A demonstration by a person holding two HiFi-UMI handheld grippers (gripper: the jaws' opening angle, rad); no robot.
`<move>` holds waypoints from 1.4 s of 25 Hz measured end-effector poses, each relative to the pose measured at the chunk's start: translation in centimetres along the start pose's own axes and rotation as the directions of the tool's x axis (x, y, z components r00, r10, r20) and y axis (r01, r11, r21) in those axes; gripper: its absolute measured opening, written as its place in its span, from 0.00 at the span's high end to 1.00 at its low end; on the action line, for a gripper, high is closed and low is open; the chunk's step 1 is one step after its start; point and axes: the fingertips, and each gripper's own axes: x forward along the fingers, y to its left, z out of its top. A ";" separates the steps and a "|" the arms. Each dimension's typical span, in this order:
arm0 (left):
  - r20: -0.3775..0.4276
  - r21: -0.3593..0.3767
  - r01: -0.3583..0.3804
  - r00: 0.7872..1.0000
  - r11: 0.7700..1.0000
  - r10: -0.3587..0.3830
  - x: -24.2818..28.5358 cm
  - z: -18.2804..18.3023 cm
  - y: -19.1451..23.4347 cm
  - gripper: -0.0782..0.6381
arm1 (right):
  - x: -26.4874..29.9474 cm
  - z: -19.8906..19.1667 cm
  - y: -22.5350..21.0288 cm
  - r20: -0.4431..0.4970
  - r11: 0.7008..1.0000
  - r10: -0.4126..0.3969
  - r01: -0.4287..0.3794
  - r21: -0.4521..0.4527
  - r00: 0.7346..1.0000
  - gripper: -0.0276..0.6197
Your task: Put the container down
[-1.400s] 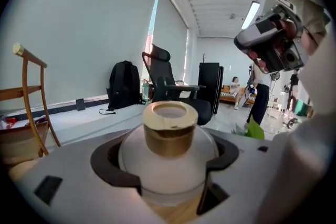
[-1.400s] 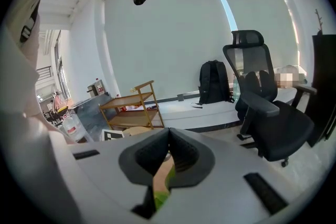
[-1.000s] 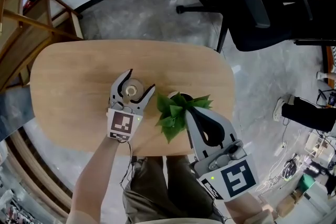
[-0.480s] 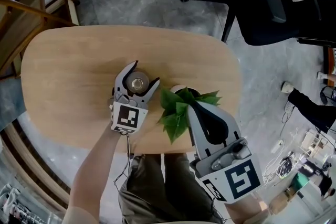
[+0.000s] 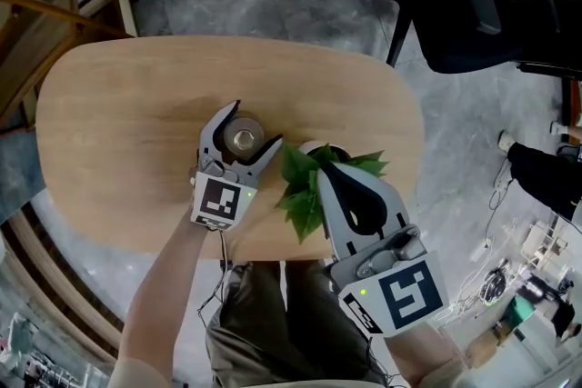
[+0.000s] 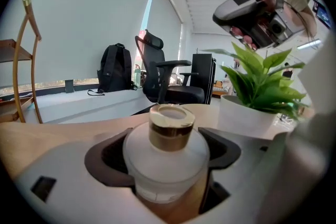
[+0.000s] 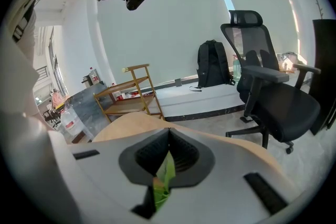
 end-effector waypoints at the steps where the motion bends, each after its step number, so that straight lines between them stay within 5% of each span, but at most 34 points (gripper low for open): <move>1: 0.000 -0.013 0.000 1.000 1.000 0.000 -0.3 0.0 0.0 0.39 | 0.1 -0.1 0.1 -0.004 1.000 0.002 -0.002 -0.003 1.000 0.96; 11: 0.005 -0.090 -0.016 1.000 0.996 0.017 -6.9 4.6 -0.3 0.38 | -2.2 3.1 1.2 0.014 0.999 -0.003 0.004 -0.043 1.000 0.96; 20: 0.023 -0.105 -0.018 1.000 0.994 0.021 -13.7 16.7 -1.1 0.40 | -7.3 10.6 2.6 0.112 0.998 -0.049 0.054 -0.041 0.993 0.96; 22: 0.050 -0.089 -0.035 0.998 0.995 0.039 -15.4 19.9 -1.3 0.49 | -9.0 12.5 3.3 0.133 0.997 -0.046 0.053 -0.048 0.990 0.96; 35: 0.172 -0.019 -0.123 0.977 0.992 0.125 -27.9 37.2 -6.3 0.69 | -23.1 22.2 9.3 0.258 0.993 0.006 0.026 -0.119 0.966 0.96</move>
